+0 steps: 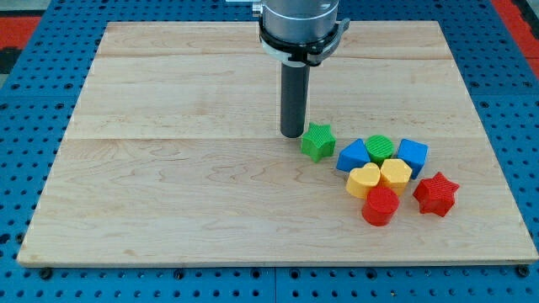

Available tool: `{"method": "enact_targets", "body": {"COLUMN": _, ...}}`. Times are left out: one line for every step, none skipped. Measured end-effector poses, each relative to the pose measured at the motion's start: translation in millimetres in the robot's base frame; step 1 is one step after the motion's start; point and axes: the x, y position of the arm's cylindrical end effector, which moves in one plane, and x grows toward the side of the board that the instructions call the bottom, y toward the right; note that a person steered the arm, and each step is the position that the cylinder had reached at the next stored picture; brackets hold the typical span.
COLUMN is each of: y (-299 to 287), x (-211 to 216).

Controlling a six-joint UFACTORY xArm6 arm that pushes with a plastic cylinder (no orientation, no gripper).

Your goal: Move your arm to the bottom center

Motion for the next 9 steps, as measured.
{"method": "enact_targets", "body": {"y": 0.0, "x": 0.0}}
{"method": "enact_targets", "body": {"y": 0.0, "x": -0.4}}
{"method": "enact_targets", "body": {"y": -9.0, "x": 5.6}}
{"method": "enact_targets", "body": {"y": -30.6, "x": 15.7}}
{"method": "enact_targets", "body": {"y": -103.2, "x": 49.9}}
{"method": "enact_targets", "body": {"y": -58.4, "x": 160.1}}
{"method": "enact_targets", "body": {"y": -54.6, "x": 176.8}}
{"method": "enact_targets", "body": {"y": -50.0, "x": 184.9}}
{"method": "enact_targets", "body": {"y": -49.5, "x": 184.4}}
